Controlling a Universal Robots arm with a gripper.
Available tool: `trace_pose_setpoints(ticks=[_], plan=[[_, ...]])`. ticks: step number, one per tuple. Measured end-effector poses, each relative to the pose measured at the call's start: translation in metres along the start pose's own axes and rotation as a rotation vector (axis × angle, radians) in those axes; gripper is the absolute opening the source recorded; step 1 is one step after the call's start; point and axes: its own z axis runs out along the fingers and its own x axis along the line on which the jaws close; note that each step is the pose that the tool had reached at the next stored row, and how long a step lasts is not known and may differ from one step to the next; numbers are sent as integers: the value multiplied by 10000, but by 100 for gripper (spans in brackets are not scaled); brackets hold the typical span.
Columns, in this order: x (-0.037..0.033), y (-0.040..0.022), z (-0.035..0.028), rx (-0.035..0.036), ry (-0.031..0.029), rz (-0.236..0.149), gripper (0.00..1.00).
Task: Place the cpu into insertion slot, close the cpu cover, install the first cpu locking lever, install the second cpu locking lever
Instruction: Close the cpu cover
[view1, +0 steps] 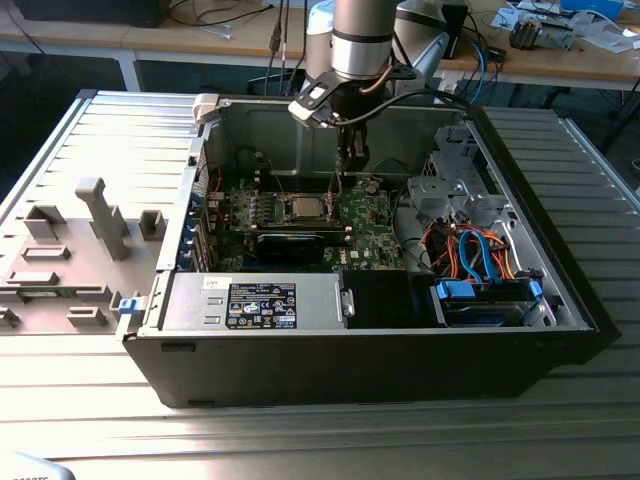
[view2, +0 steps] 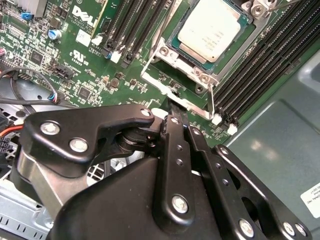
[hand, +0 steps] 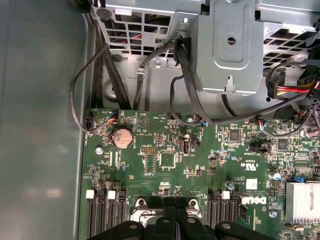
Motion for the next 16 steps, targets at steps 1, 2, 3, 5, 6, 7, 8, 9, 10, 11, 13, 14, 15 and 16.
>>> trace_pose_setpoints(ticks=[1,2,3,5,6,7,8,9,10,11,13,14,15,16], plan=[[0,-2,0,0,0,0,11],[0,-4,0,0,0,0,11],[0,-6,0,0,0,0,11],[1,-13,0,0,0,0,11],[1,-17,0,-1,0,-1,11],[1,-20,0,0,0,0,11],[1,-24,0,-1,0,0,11],[2,-27,0,0,0,-1,11],[2,-31,0,0,0,0,11],[2,-34,0,0,0,0,11],[2,-42,0,0,0,0,11],[2,-45,0,0,0,0,11],[3,-48,0,0,0,0,11],[3,-51,0,0,0,0,11]])
